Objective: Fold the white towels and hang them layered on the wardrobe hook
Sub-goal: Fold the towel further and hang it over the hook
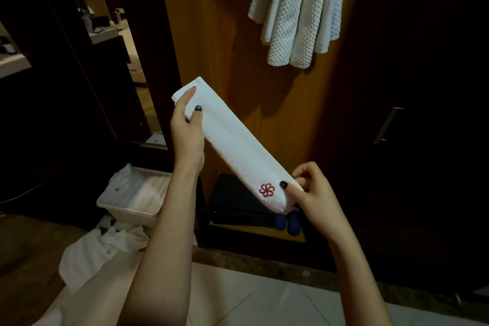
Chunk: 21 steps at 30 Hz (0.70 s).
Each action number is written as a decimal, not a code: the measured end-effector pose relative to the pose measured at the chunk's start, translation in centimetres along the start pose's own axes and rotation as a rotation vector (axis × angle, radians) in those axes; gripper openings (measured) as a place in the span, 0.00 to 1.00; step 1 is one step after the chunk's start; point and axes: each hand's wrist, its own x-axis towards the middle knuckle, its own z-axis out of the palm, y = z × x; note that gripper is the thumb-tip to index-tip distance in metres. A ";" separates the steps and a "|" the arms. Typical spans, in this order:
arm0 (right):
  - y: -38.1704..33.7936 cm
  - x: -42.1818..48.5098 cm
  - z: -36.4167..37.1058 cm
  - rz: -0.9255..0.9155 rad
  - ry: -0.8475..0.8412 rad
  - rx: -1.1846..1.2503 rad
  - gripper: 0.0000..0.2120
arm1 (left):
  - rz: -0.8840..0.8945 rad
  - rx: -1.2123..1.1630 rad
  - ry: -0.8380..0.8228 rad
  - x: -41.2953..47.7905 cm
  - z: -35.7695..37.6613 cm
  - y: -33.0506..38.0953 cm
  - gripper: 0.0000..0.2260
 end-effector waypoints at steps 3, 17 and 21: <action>0.3 0.3 -0.6 0.089 -0.173 0.183 0.07 | -0.041 -0.121 -0.053 0.3 0.0 0.7 0.17; 2.0 1.1 0.3 0.136 -0.301 0.354 0.07 | -0.122 -0.314 -0.093 0.7 -0.7 0.5 0.19; 2.3 1.6 -0.1 0.038 -0.077 0.222 0.05 | -0.082 -0.271 -0.055 0.6 -0.8 -0.8 0.17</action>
